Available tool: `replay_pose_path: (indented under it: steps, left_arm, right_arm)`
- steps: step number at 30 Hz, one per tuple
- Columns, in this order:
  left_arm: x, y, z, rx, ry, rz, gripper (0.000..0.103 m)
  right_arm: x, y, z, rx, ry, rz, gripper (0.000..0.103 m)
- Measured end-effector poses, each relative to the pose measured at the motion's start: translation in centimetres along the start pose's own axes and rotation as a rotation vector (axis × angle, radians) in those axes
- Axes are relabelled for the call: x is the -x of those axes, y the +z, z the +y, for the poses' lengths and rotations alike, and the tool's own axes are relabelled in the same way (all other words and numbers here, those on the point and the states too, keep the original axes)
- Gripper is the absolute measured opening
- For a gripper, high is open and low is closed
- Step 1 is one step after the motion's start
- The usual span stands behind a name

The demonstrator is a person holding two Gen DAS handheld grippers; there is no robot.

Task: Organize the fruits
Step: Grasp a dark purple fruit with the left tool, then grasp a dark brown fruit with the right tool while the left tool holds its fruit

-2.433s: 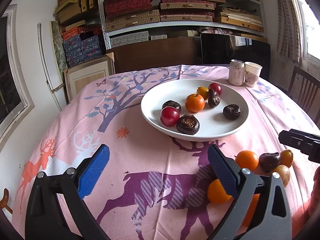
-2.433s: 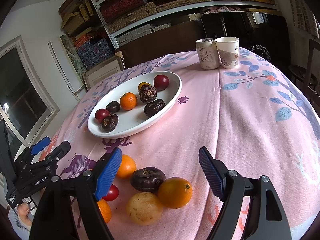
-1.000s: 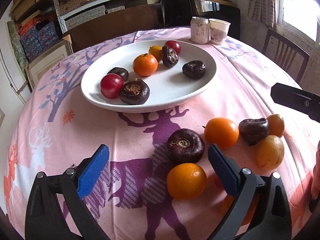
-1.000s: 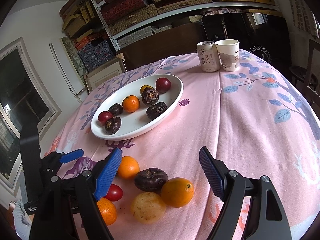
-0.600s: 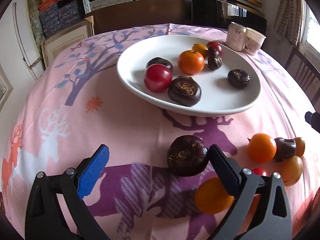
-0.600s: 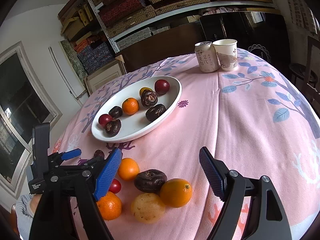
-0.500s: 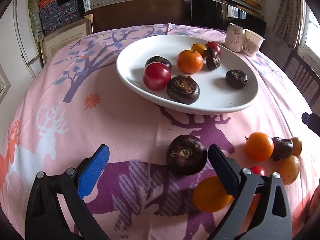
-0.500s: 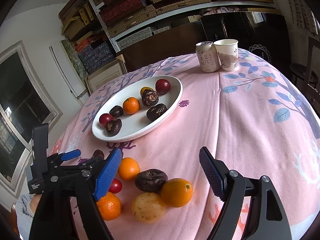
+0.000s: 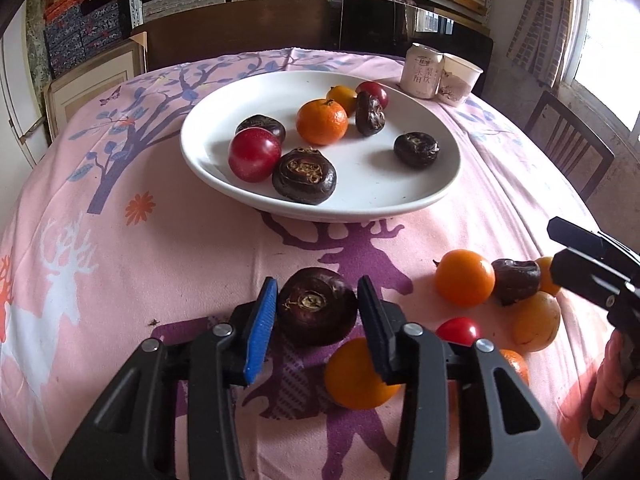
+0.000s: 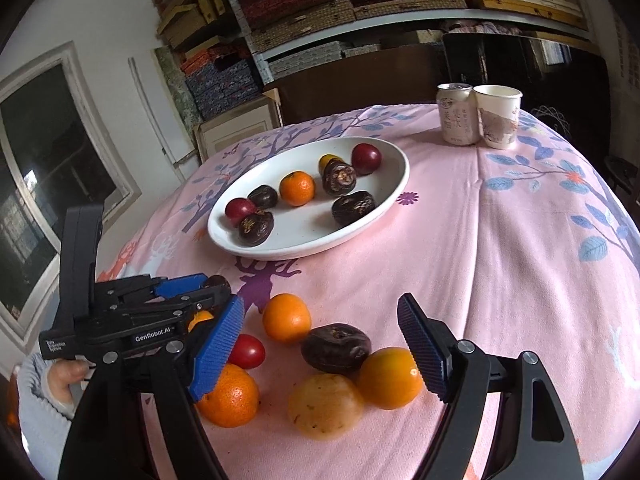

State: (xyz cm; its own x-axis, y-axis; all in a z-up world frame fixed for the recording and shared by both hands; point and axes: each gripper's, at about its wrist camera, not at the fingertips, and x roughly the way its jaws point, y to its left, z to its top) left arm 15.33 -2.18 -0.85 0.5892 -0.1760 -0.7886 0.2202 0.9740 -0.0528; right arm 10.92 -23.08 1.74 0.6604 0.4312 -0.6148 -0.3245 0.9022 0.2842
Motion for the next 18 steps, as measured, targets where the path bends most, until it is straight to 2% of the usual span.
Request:
replay_pose_path:
  steps: [1,5,7,9,15,18]
  left_arm:
    - [0.0,0.0,0.2,0.005,0.010,-0.002,0.044]
    - [-0.3,0.0,1.0,0.031,0.035,0.006,0.069]
    - [-0.6,0.1,1.2,0.041,0.007,0.015,0.070]
    - [-1.1,0.2,1.1,0.041,-0.050,0.037,0.071]
    - [-1.4,0.0,-0.7,-0.039,-0.089,0.054,0.070]
    - [-1.2,0.2,-0.1,-0.006,-0.132,0.061,0.055]
  right_arm:
    - [-0.4,0.0,0.7,0.036,0.005,0.018,0.079]
    - [-2.3,0.3,3.0,0.149,0.020,0.113,0.071]
    - [-3.4,0.5,3.6,0.189,0.015,0.151,0.062]
    - [-4.5,0.6,3.5,0.196,0.006,0.183,0.045]
    - [-5.2,1.1,1.6,0.108,0.063,0.208,0.042]
    - [-5.6,1.4,1.0,0.088,0.095,0.241,0.044]
